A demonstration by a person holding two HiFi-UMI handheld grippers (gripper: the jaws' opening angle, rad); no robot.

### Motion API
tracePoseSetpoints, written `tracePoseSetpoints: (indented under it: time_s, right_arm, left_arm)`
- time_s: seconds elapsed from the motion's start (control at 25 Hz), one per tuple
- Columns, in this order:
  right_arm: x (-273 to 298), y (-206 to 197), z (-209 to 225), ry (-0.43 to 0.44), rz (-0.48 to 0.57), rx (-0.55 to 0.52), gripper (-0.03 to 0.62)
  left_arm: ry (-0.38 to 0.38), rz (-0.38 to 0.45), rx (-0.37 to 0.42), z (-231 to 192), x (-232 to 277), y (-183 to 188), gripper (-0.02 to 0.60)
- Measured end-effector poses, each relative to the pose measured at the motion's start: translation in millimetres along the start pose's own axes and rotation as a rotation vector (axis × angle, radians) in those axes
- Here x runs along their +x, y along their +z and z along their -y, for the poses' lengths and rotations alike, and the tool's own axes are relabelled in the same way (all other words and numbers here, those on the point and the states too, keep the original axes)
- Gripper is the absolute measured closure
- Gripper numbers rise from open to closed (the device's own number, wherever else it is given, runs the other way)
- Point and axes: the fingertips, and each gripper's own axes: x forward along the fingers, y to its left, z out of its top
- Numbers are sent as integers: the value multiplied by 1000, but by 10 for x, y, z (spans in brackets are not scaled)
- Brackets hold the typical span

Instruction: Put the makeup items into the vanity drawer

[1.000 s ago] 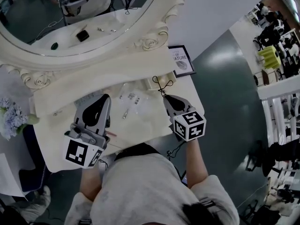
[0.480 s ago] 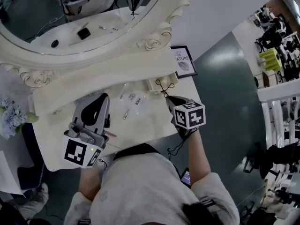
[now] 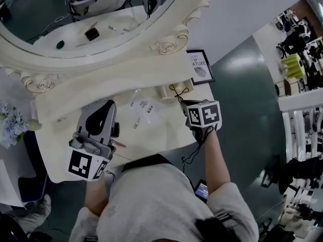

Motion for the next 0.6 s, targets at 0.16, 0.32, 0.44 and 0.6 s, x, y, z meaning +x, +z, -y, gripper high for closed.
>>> tracePoseSetpoints:
  time_s: [0.16, 0.32, 0.44, 0.6]
  right_arm:
    - [64, 88, 9, 17, -13, -4, 563]
    - [127, 157, 20, 22, -28, -12, 563]
    - [176, 213, 16, 33, -36, -19, 563]
    - [248, 277, 4, 45, -48, -25, 563]
  left_arm:
    - [12, 0, 1, -19, -15, -9, 568]
    - [25, -1, 4, -46, -34, 1, 568]
    - [41, -6, 4, -79, -51, -8, 568]
    - [57, -7, 6, -110, -82, -8, 568]
